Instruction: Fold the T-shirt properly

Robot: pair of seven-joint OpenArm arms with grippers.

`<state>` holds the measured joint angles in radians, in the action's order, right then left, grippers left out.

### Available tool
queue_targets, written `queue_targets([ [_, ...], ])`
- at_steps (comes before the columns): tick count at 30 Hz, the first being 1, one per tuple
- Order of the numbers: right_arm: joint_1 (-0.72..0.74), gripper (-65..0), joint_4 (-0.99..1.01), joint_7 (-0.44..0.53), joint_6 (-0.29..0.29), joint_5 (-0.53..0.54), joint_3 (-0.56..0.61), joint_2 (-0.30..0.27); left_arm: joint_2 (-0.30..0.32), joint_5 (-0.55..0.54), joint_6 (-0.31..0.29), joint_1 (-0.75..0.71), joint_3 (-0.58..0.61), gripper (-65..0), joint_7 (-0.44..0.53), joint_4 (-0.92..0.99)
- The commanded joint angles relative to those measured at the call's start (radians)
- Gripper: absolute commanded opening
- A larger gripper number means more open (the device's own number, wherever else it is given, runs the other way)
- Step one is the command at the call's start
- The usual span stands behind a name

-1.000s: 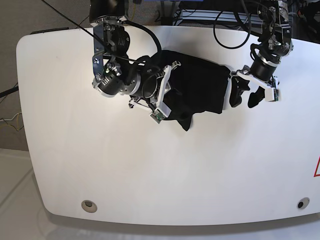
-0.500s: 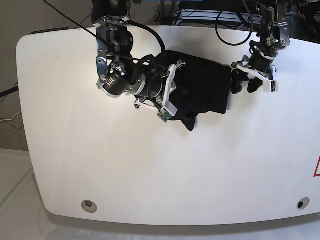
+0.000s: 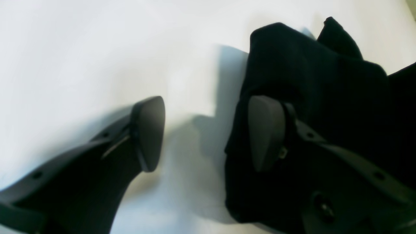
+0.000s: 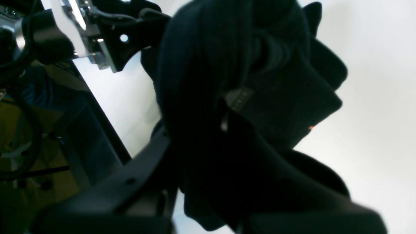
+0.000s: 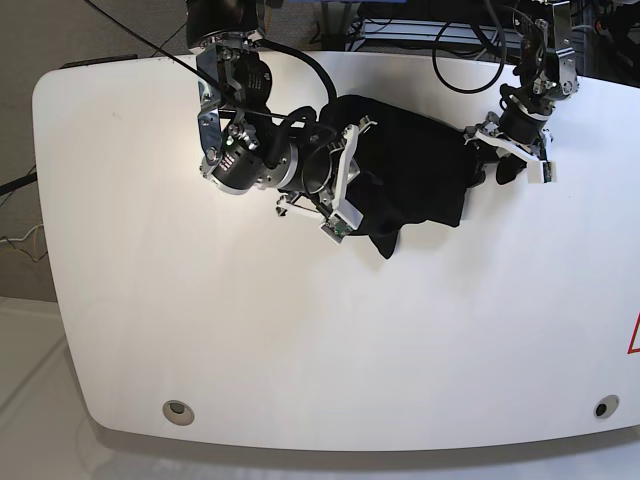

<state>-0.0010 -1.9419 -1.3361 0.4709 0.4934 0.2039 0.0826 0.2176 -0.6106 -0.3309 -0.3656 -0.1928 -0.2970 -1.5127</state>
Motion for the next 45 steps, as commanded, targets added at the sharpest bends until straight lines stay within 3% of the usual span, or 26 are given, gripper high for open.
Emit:
queue_targets([
  [1,0.016,-65.0,-0.017,0.027,0.002,0.020,0.001,0.004,0.006,-0.009,-0.060,0.000,0.000,-26.3,0.002,-0.002],
  [5,0.016,-65.0,-0.017,0.027,0.002,0.020,0.001,0.004,0.003,-0.009,-0.099,0.000,0.006,-33.5,0.002,-0.002],
  [10,0.014,-65.0,-0.017,0.027,0.002,0.020,-0.001,0.004,0.001,0.034,-0.098,0.000,0.054,-58.3,0.002,-0.002],
  [12,0.014,-65.0,-0.017,0.027,0.002,0.020,-0.001,0.004,-0.013,0.067,-0.096,0.000,0.060,-65.0,0.002,-0.002],
  [24,0.009,-65.0,-0.017,0.027,0.001,0.020,-0.002,0.003,-0.111,0.268,-0.098,0.000,0.056,-64.2,0.002,-0.004],
  [45,0.009,-65.0,-0.017,0.027,0.001,0.020,0.001,0.009,-0.126,0.280,-0.099,0.000,0.060,-64.2,0.002,-0.004],
])
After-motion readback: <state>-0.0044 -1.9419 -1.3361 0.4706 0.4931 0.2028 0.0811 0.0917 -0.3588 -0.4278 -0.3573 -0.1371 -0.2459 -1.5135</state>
